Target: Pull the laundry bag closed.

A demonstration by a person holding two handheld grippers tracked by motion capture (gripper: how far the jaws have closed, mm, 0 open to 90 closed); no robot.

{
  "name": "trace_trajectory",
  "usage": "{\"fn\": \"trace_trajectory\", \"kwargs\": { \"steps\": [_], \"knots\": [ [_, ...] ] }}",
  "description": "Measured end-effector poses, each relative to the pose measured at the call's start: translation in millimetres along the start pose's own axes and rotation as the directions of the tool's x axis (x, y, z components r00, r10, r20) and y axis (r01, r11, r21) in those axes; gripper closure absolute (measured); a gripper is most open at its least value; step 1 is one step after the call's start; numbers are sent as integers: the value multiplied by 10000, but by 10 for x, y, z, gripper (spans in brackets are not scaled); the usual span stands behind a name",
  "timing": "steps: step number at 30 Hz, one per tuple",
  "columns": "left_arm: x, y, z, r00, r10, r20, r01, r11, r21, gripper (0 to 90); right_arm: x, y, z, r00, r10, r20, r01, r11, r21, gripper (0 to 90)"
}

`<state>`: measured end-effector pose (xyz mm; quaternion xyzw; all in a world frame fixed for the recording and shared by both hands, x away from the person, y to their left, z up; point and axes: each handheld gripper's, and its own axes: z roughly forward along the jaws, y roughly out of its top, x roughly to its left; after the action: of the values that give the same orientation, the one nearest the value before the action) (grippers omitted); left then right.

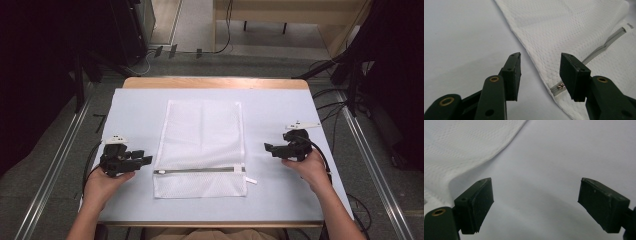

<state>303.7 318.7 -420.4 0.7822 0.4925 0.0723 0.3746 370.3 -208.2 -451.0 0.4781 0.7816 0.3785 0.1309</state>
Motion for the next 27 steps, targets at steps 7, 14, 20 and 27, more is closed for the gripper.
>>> {"fn": "trace_trajectory", "kwargs": {
  "steps": [7,14,20,27],
  "knots": [
    [27,-10,11,9999,134,-62,-132,9991,398,512,52,14,-6,9997,-238,41,238,9997,41,141],
    [51,17,22,9999,-68,-107,73,9986,521,449,96,8,-12,9990,-440,78,440,9990,-9,185],
    [79,14,33,9998,-133,-111,140,9978,656,422,134,19,-32,9991,-424,16,424,9991,58,249],
    [71,10,46,9998,-212,-18,213,9967,787,426,163,23,-36,9990,-441,-33,441,9989,125,269]
  ]
}}
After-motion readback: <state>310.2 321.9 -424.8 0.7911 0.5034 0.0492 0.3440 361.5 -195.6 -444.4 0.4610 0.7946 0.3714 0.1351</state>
